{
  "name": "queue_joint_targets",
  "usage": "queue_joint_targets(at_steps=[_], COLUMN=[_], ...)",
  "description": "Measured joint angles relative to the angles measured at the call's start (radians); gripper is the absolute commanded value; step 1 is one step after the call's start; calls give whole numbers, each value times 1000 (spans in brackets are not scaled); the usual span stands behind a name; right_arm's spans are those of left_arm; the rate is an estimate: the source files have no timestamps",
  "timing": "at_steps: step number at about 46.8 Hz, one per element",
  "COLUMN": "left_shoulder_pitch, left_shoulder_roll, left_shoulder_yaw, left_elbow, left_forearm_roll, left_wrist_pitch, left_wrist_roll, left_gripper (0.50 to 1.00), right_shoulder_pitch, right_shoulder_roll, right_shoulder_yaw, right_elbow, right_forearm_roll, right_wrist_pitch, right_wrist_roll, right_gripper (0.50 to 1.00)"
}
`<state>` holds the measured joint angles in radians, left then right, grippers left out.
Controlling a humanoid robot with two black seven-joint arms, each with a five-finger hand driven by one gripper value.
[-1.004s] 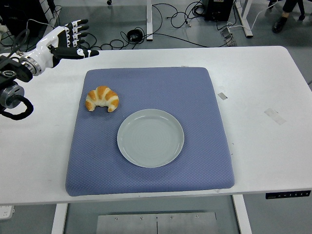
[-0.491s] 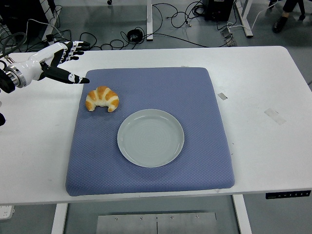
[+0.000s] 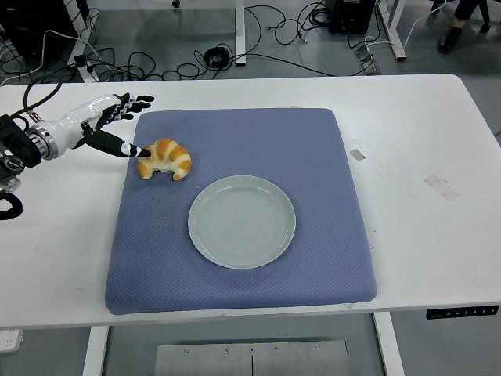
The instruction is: Place the bread on the plate
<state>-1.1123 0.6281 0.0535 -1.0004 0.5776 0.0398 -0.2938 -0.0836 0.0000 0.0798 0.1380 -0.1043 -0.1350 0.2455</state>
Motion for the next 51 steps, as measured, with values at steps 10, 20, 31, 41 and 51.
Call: queue_joint_targets(at_steps=[10,20,31,41,51], left_shoulder_pitch=[0,1,-13,-15,-10], left_shoulder_roll=[-83,-100,-113,-113,-114], left_shoulder_yaw=[40,65,153,158,158], left_elbow=[73,74,74,74,74], left_forearm_roll=[-2,-3,-2,-2,-2], left_wrist_pitch=[23,23,23,23,23], left_wrist_roll=[0,1,1,0,-1], left_gripper=[937,936,924,868,824], right_shoulder_pitch=[-1,-1,-1,-1,0], right_shoulder_roll=[0,0,0,0,0], right_shoulder_yaw=[0,0,0,0,0], right_elbow=[0,0,0,0,0], right_forearm_roll=[0,0,0,0,0], right_wrist_pitch=[0,0,0,0,0], right_wrist_roll=[0,0,0,0,0], right_gripper=[1000,1000,1000,1000,1000])
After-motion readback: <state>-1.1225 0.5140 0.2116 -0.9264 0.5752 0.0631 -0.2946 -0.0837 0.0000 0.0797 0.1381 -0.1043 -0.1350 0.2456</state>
